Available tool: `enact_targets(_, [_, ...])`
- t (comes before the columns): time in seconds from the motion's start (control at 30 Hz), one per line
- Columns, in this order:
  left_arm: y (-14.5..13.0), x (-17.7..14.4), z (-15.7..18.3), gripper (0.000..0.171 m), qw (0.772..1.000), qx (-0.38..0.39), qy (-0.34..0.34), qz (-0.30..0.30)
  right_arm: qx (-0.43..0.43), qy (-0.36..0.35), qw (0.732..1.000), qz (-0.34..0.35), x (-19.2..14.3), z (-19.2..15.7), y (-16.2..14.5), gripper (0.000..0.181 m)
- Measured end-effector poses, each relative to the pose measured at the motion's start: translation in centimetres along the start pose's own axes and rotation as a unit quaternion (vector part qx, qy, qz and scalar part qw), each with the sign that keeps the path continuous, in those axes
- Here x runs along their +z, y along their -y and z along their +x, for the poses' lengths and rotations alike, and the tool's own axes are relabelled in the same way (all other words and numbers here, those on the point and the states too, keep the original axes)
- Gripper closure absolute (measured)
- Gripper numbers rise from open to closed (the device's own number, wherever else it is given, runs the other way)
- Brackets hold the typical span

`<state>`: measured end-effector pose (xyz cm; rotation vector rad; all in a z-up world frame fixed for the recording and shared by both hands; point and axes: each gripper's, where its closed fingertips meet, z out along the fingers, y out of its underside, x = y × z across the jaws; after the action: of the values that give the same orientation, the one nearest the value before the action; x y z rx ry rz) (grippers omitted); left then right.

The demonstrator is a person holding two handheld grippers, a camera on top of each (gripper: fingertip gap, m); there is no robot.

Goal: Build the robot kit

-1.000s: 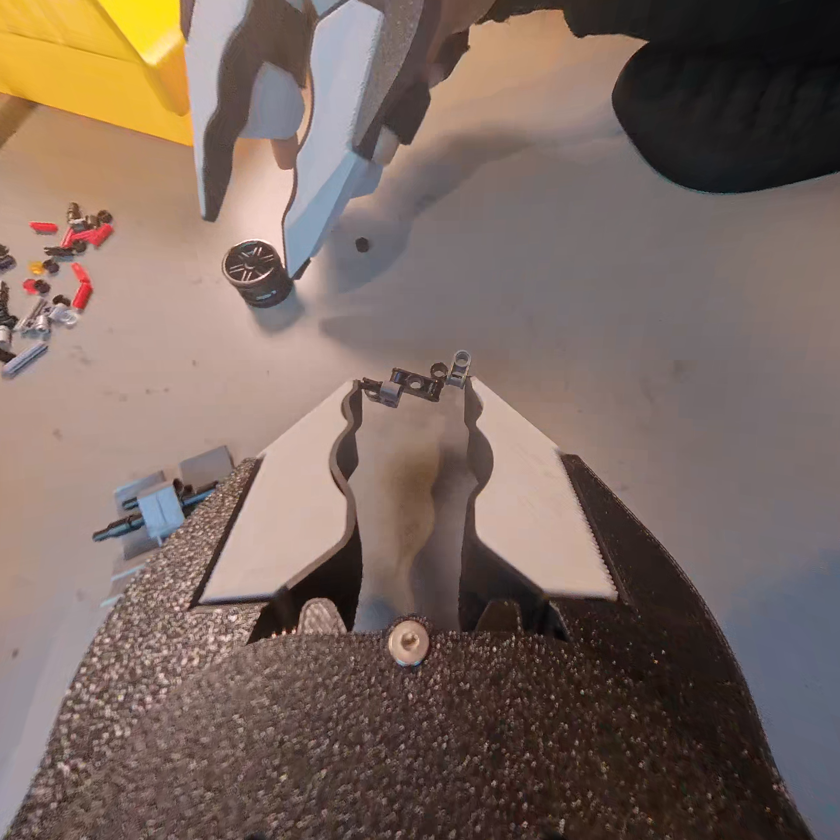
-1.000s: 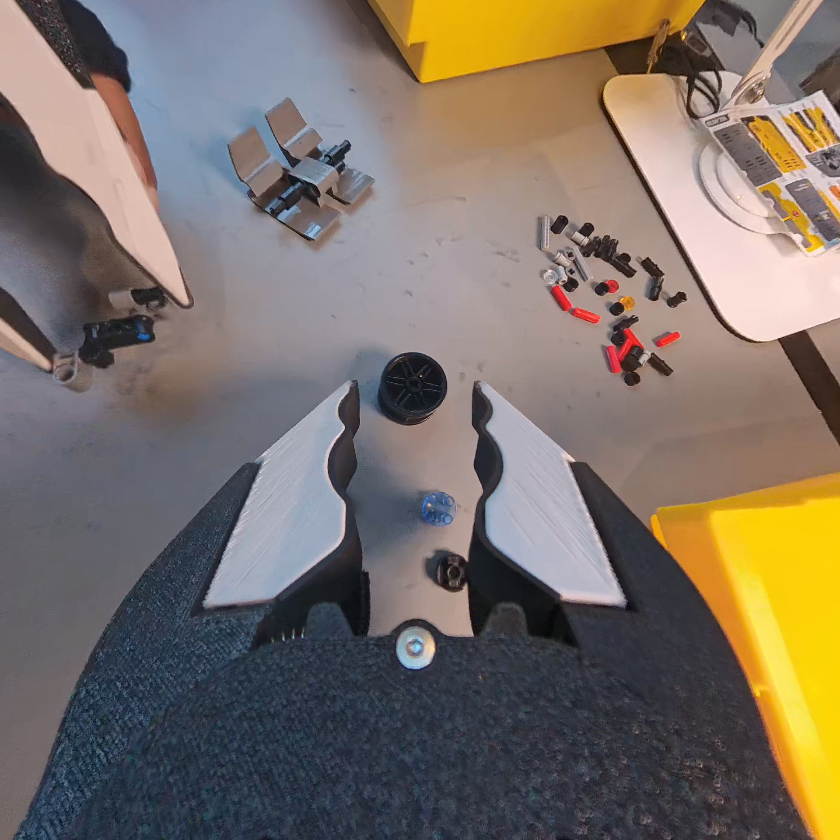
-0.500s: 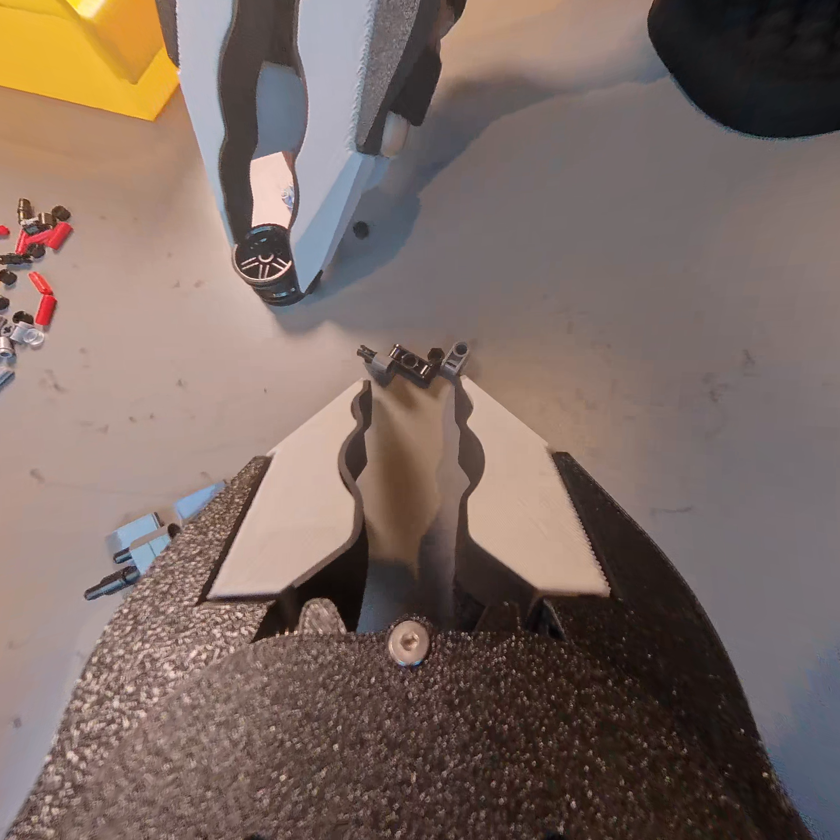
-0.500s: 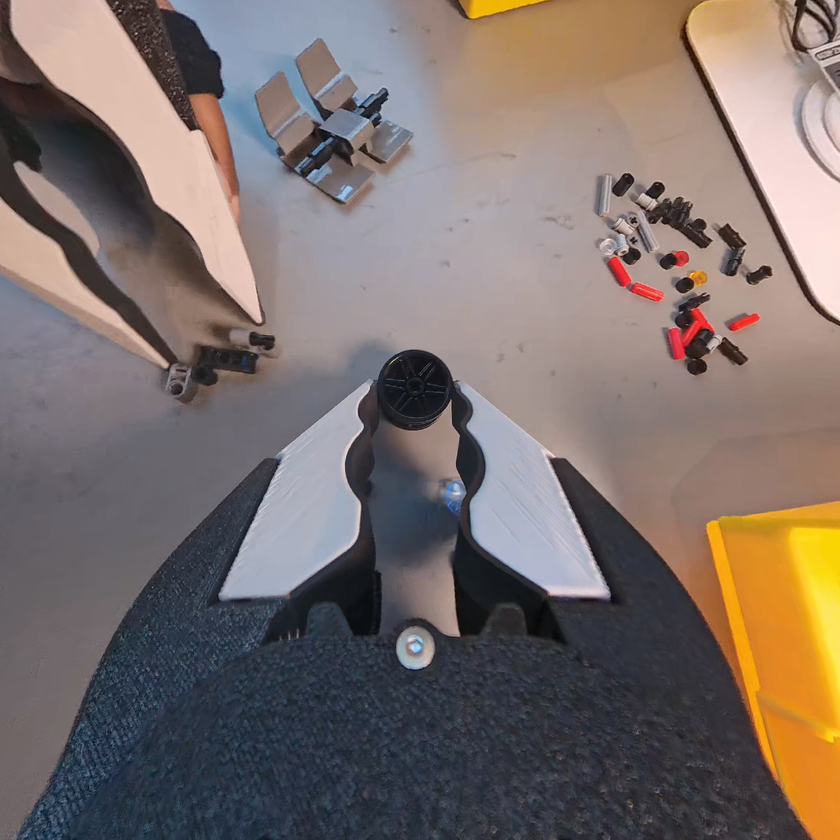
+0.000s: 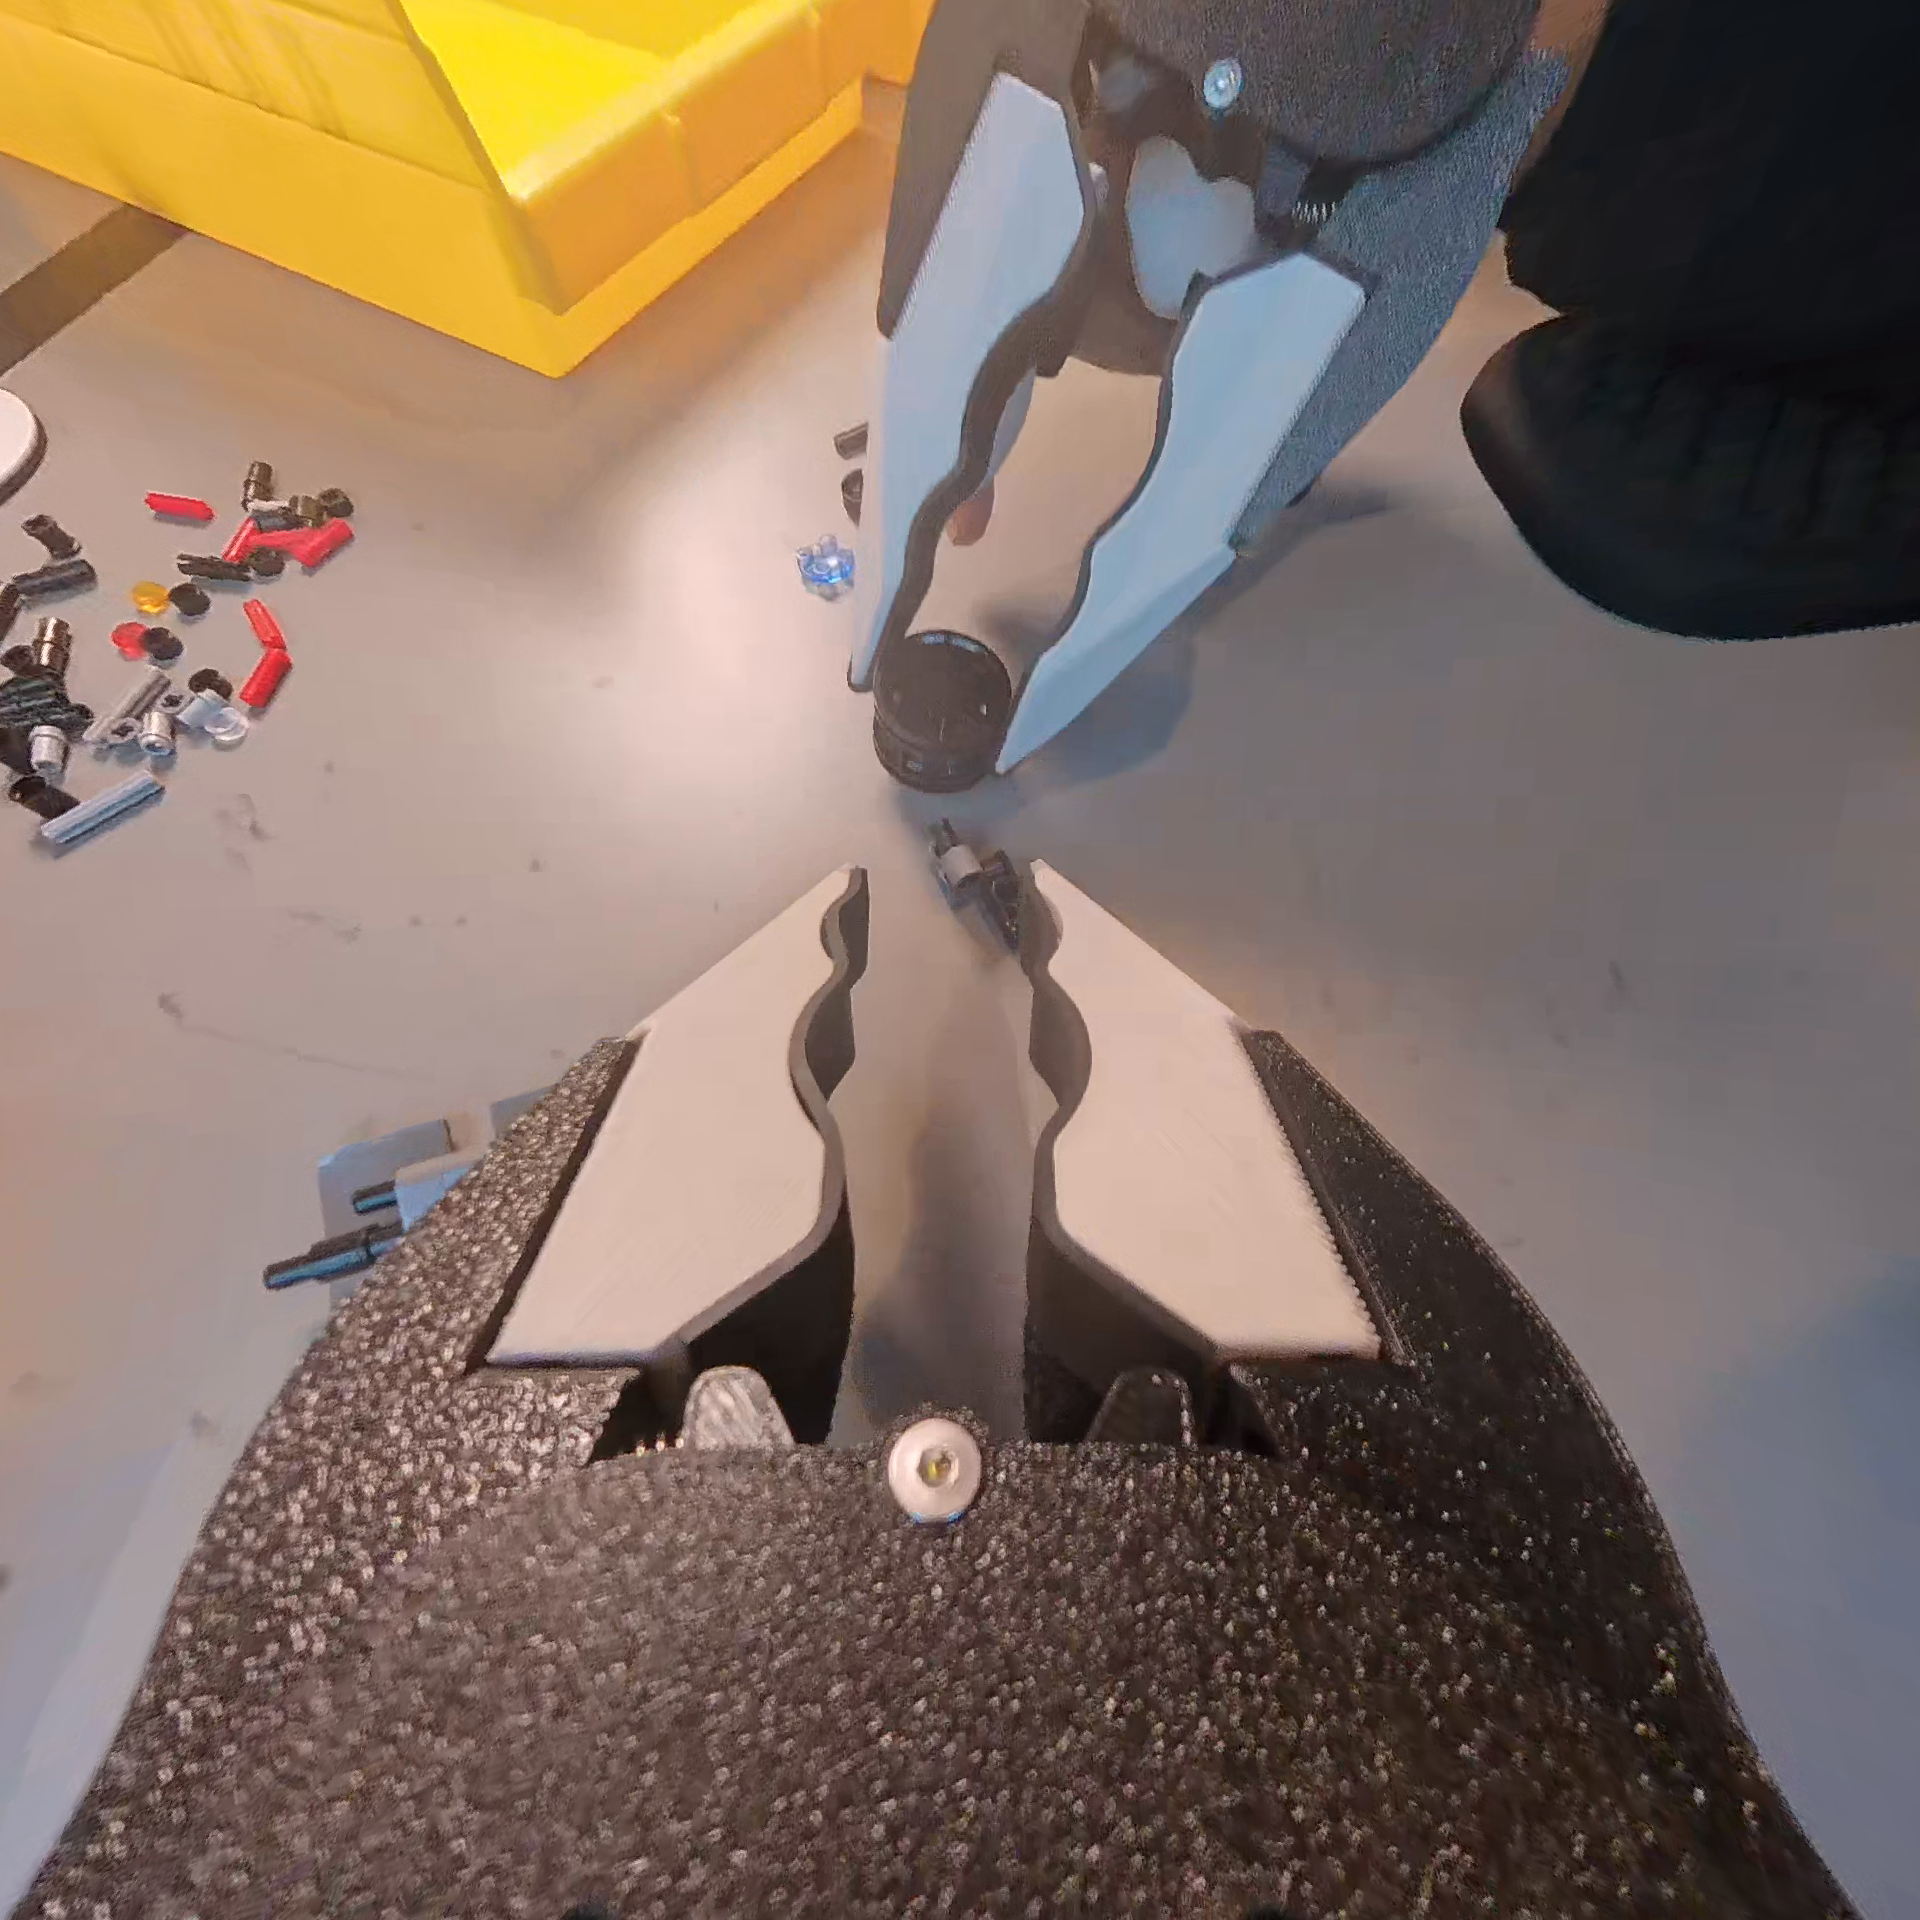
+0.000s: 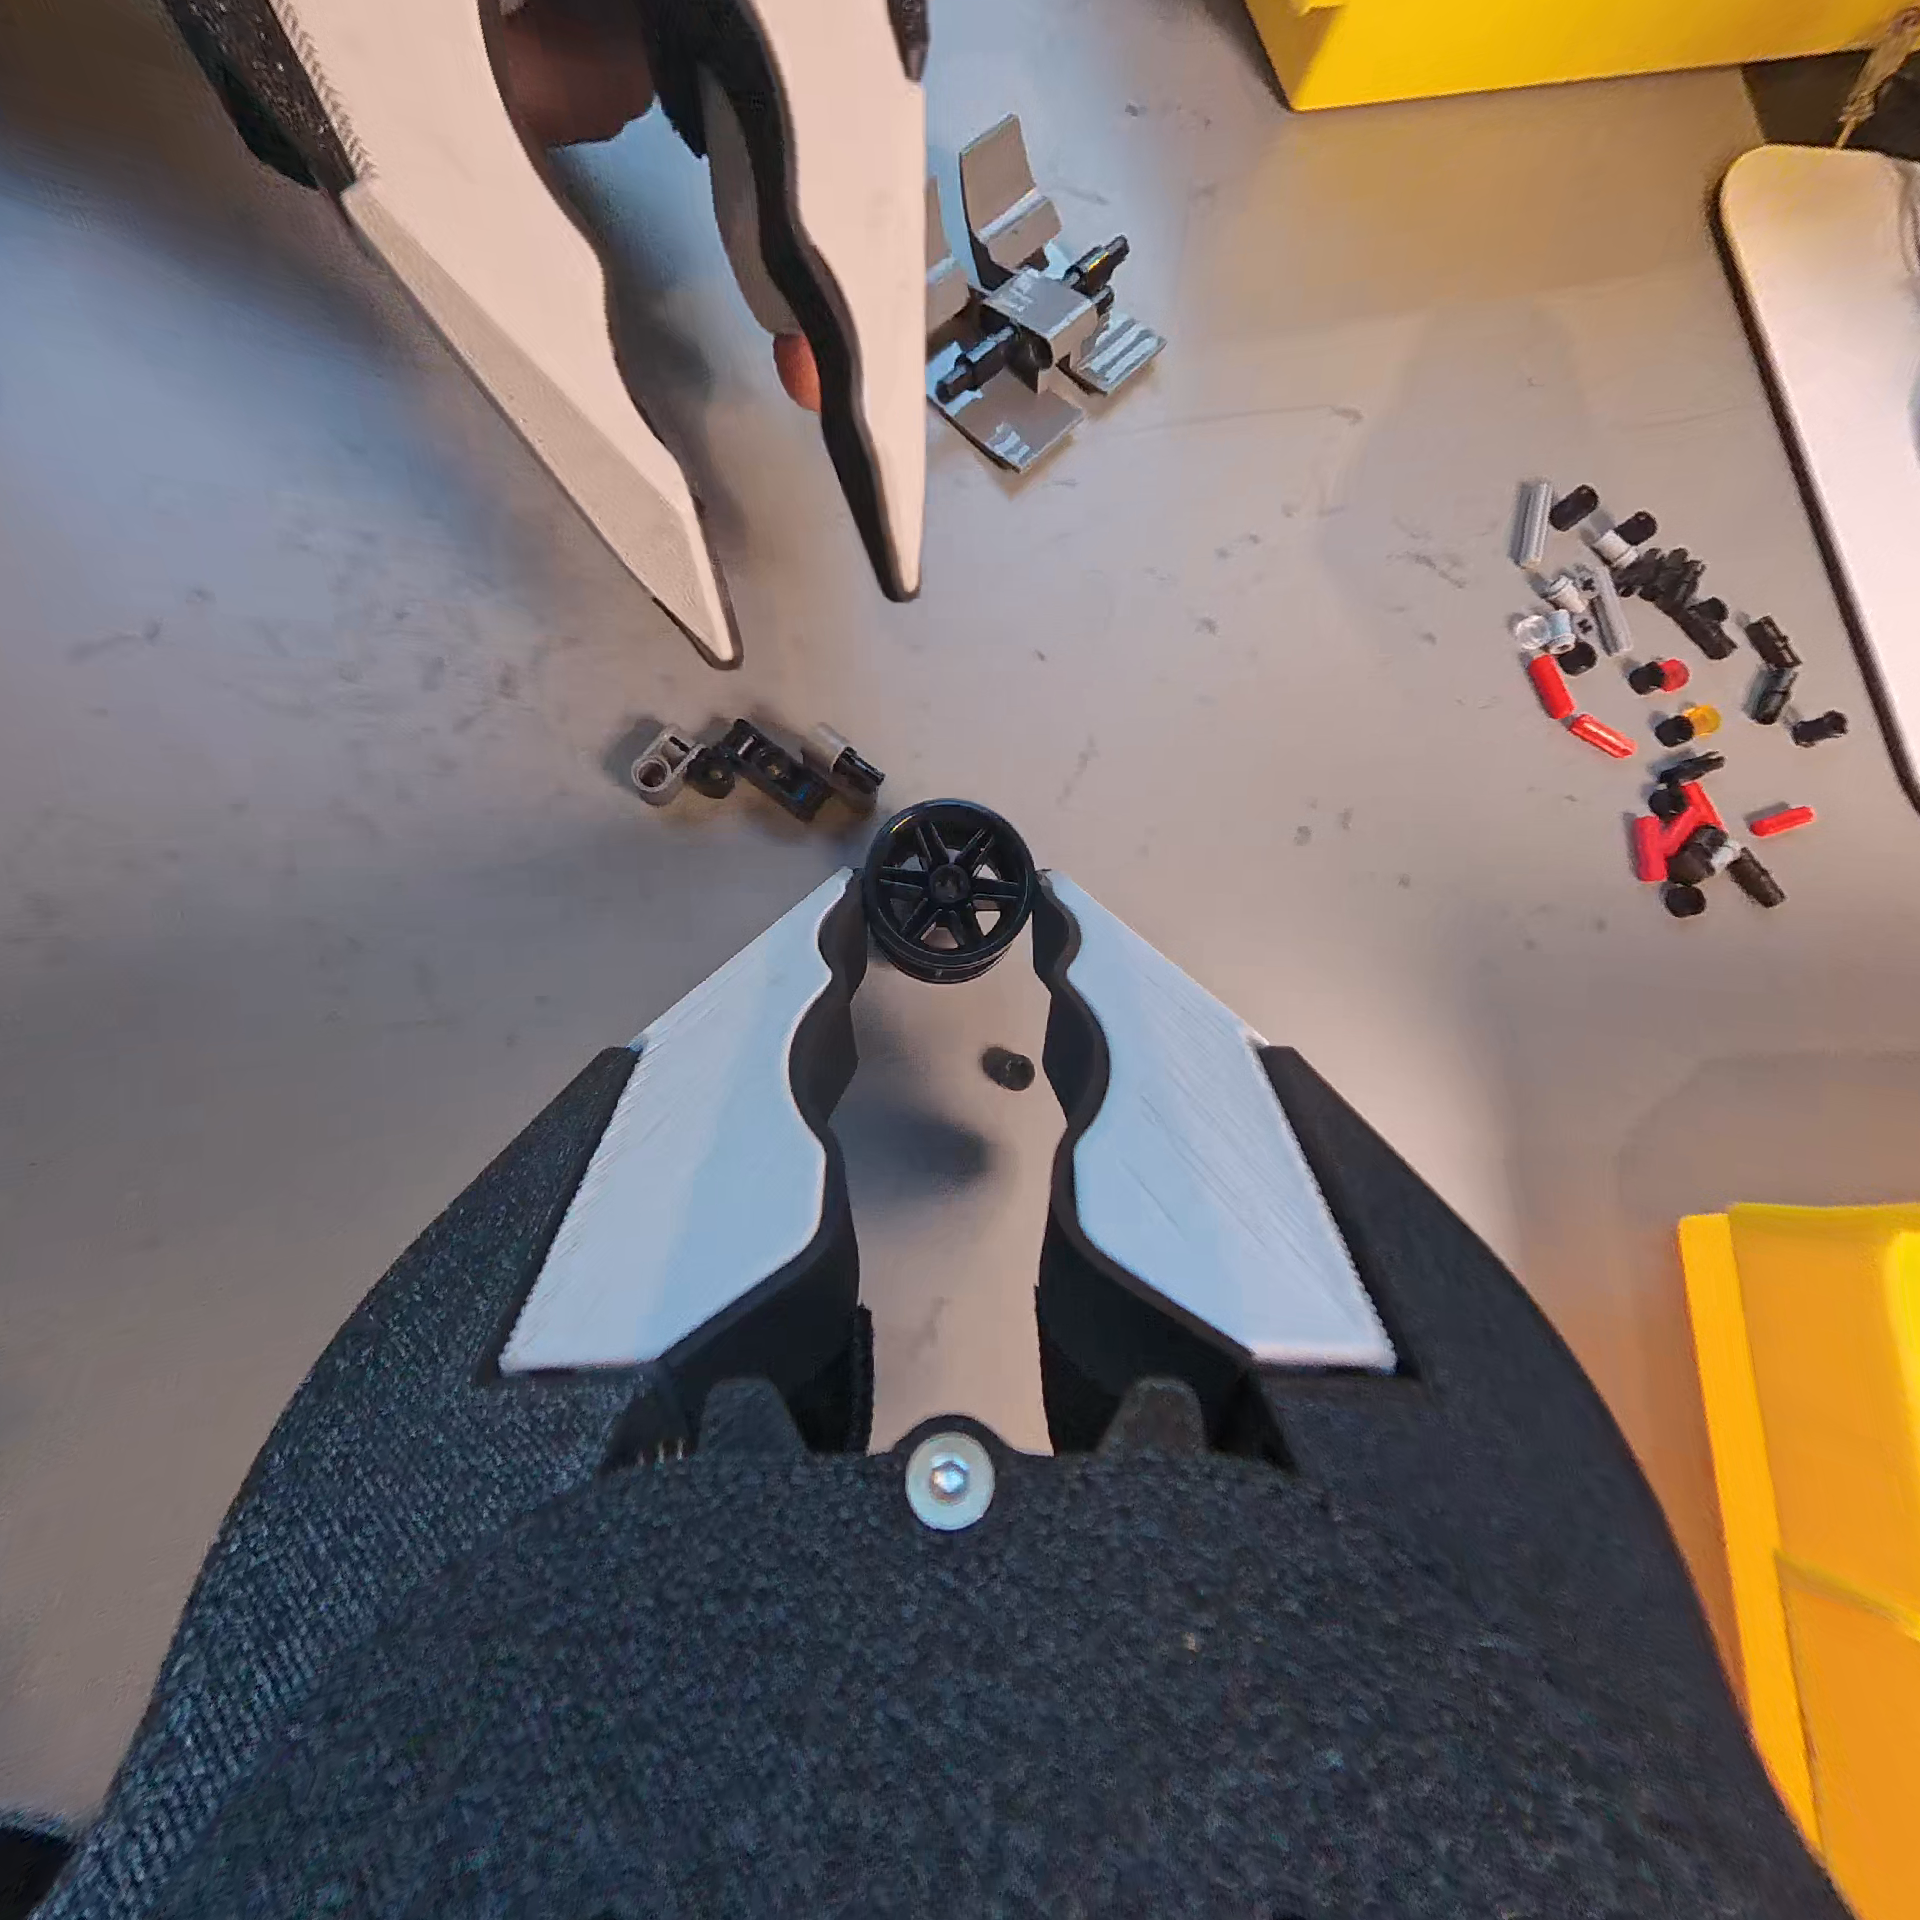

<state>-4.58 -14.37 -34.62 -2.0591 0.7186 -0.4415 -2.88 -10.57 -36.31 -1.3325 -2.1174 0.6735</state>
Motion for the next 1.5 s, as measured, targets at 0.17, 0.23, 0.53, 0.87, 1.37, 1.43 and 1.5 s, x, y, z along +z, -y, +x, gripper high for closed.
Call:
enact_targets(0.17, [0.1,1.6,-0.1,0.139,0.998,0.004,-0.023,-0.058,0.014,0.013,1.0,0.003,0.6,-0.2,-0.4,0.148])
enact_targets(0.23, [0.3,2.0,-0.3,0.144,0.997,0.007,-0.027,-0.073,0.013,0.009,1.0,0.007,0.5,0.0,-0.4,0.147])
enact_targets(0.53, [-1.3,2.5,0.3,0.158,0.992,0.002,-0.052,-0.119,0.044,-0.043,0.991,0.12,-2.0,2.0,1.5,0.141])
enact_targets(0.87, [4.6,-1.7,-1.5,0.163,0.973,-0.154,-0.081,0.148,0.067,-0.085,0.951,0.288,-4.8,3.1,5.7,0.141])
enact_targets(1.37, [10.2,-7.8,-1.4,0.164,0.872,-0.214,-0.166,0.408,0.18,0.072,0.899,0.394,-5.6,-1.7,11.4,0.142])
enact_targets(1.43, [10.4,-7.9,-1.2,0.163,0.869,-0.207,-0.165,0.418,0.197,0.09,0.888,0.404,-5.7,-2.0,11.8,0.142])
enact_targets(1.5, [10.5,-7.8,-1.1,0.164,0.872,-0.199,-0.16,0.418,0.218,0.111,0.872,0.425,-6.4,-2.1,12.3,0.142])
